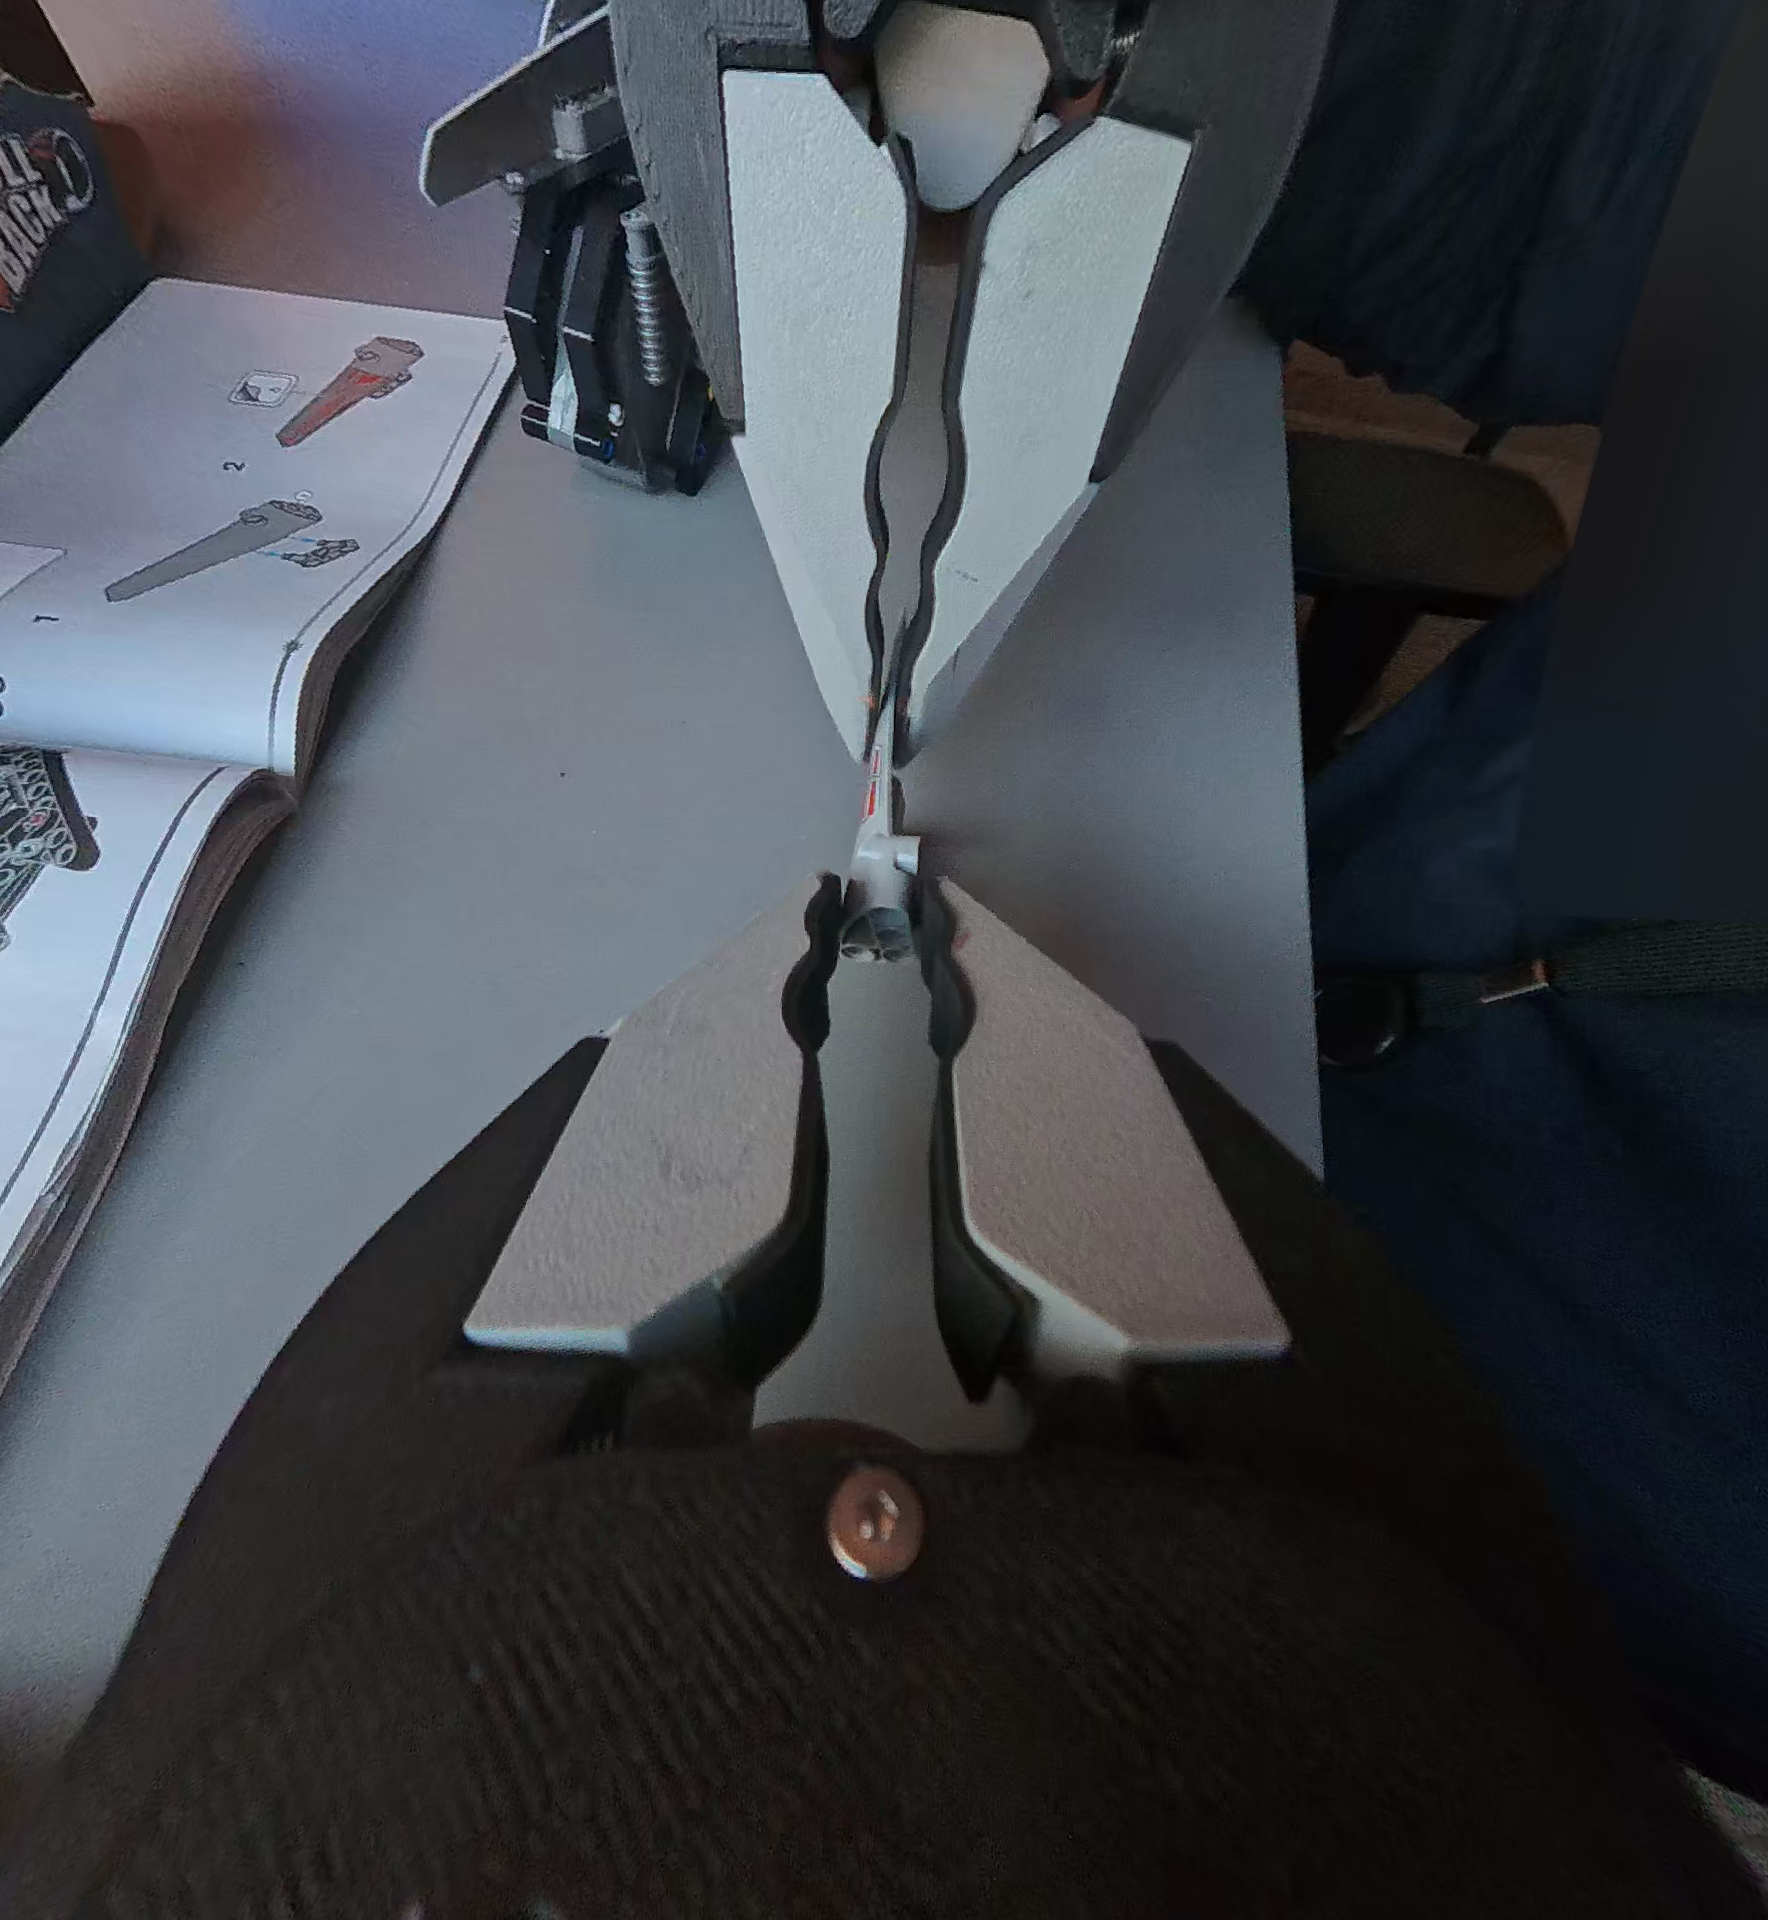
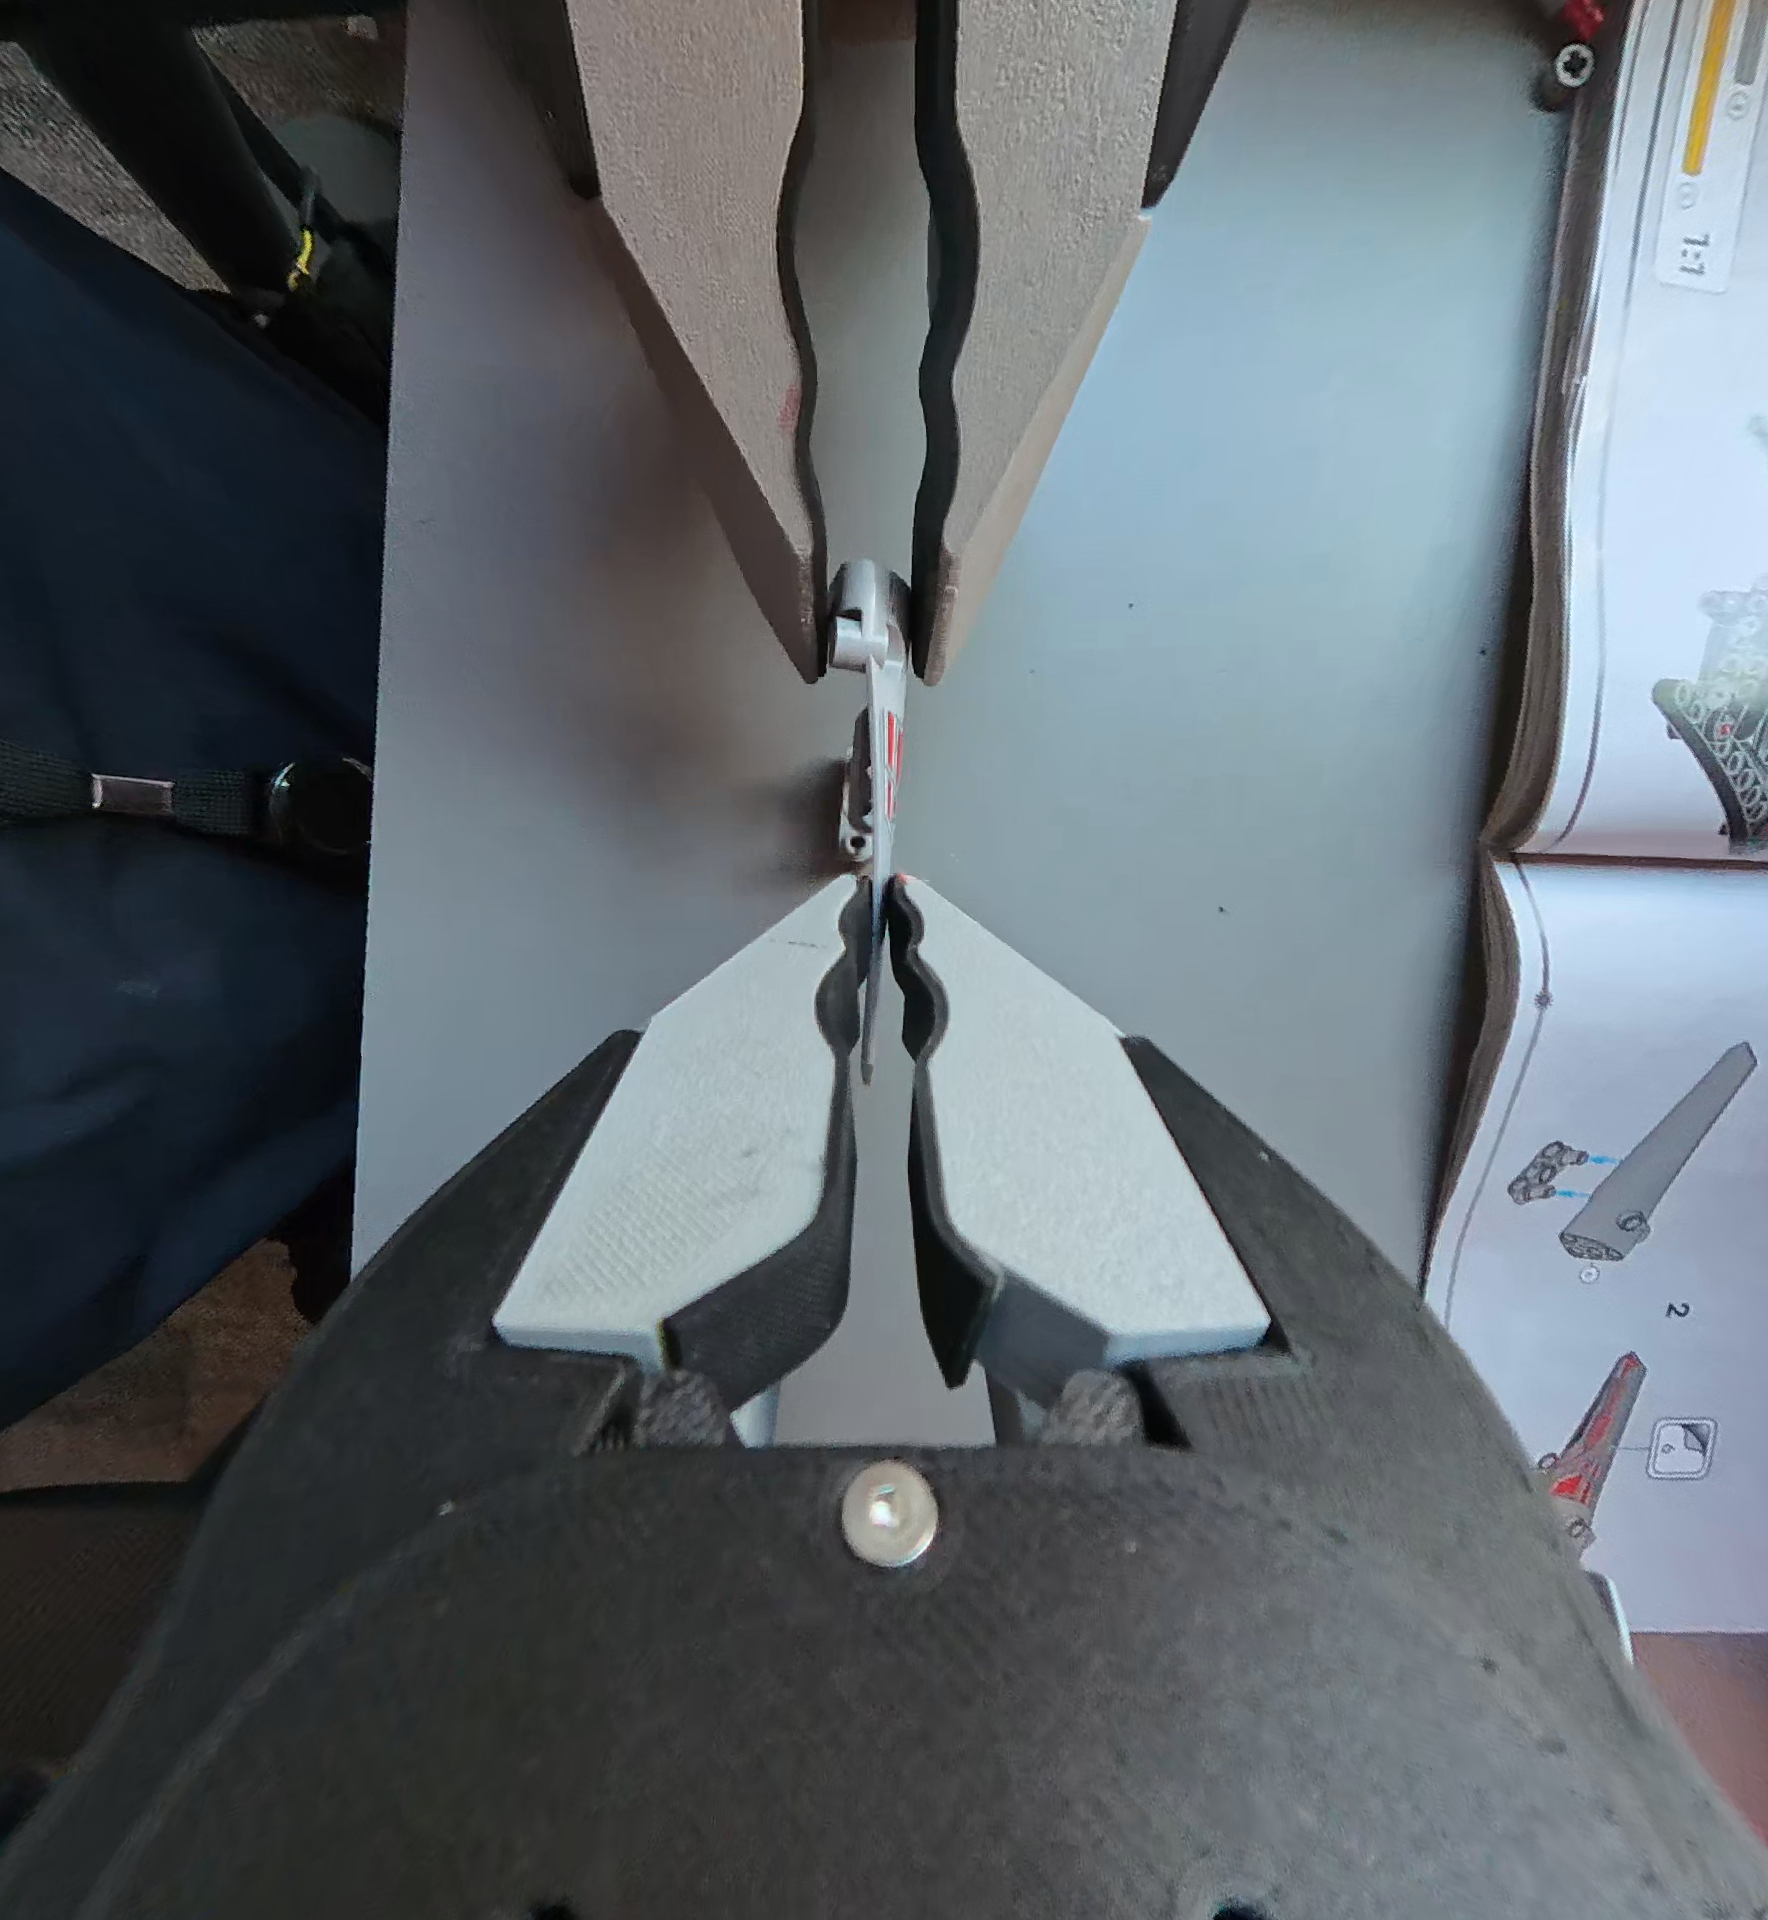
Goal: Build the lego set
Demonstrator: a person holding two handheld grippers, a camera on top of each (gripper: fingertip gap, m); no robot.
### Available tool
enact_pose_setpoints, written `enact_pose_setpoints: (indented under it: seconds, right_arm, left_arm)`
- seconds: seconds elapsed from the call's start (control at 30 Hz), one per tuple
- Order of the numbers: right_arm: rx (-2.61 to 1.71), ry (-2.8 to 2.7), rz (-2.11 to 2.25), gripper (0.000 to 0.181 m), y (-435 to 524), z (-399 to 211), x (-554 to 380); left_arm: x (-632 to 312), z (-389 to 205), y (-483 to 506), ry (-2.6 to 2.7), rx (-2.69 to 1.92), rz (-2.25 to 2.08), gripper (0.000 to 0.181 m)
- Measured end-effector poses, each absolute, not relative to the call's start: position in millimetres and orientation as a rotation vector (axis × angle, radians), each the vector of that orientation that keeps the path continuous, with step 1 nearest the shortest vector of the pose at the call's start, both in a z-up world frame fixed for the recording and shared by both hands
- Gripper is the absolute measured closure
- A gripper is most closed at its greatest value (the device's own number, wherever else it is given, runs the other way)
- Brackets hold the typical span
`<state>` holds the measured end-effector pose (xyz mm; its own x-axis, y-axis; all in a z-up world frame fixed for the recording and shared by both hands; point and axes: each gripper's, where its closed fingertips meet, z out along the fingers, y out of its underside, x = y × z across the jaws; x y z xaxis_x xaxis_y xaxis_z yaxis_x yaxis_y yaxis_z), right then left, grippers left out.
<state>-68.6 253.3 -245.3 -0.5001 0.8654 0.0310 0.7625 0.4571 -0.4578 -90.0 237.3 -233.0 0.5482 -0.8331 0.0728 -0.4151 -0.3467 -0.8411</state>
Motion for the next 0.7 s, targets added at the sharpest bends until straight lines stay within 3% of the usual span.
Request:
enact_pose_setpoints:
  seconds: [0.03,0.7]
  right_arm:
    - [-1.403,-2.446,0.58,0.181,253.2,-244.8,-68.4]
    - [-1.391,-2.361,0.679,0.178,248.9,-238.8,-70.4]
  left_arm:
    - [-89.7,-232.0,237.0,1.003,-1.964,-0.658,0.17]
    - [-86.2,-227.6,236.3,0.955,-1.966,-0.765,0.17]
